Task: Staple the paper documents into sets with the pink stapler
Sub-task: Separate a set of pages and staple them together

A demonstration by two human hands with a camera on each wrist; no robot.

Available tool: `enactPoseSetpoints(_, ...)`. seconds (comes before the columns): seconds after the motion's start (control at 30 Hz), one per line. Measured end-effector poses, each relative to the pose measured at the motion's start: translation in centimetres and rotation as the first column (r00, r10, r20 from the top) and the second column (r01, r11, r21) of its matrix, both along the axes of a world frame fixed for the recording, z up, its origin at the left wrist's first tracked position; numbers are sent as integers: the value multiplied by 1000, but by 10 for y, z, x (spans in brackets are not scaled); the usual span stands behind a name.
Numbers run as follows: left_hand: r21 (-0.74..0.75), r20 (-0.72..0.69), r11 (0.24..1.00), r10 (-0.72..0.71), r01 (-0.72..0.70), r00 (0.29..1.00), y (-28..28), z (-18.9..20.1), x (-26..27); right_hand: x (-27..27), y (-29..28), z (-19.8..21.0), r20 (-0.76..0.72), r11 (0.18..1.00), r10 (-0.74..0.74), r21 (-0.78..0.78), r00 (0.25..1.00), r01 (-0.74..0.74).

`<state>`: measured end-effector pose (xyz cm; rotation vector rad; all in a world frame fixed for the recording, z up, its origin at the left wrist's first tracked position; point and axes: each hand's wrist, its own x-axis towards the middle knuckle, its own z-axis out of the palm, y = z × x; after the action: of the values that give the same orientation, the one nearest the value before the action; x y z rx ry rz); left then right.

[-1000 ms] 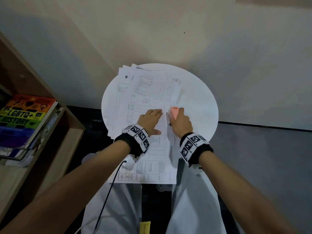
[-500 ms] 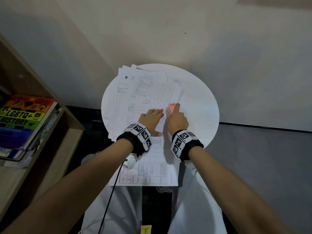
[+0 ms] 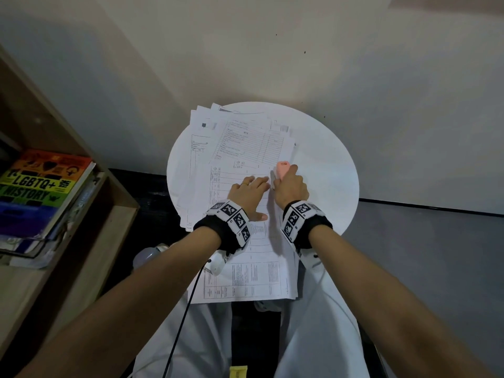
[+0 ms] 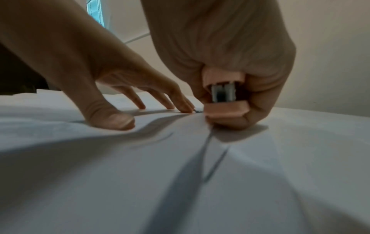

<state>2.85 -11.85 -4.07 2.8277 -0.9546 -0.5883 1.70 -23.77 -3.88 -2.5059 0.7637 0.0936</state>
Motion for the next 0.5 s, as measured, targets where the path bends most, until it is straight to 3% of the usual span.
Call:
enactPoseSetpoints(0.13,-6,6,1000,4,-4,1000,0,0,0,0,0,-8,58,994,91,-61,994,-88)
enactPoseSetpoints(0.3,-13,16,1000,-14,15,1000,2,-3,2,16,-9,4,71,995,-55,84,996,49)
enactPoseSetpoints(0.43,-32,-24,999,-21,21,999,5,-2,6,6,-13,14,194,996,62,52,979,-73)
enactPoseSetpoints(0.5,-166,-62,986,18,-28,998,6,3,6,-6,-15,21,225,992,91,70,970,-109)
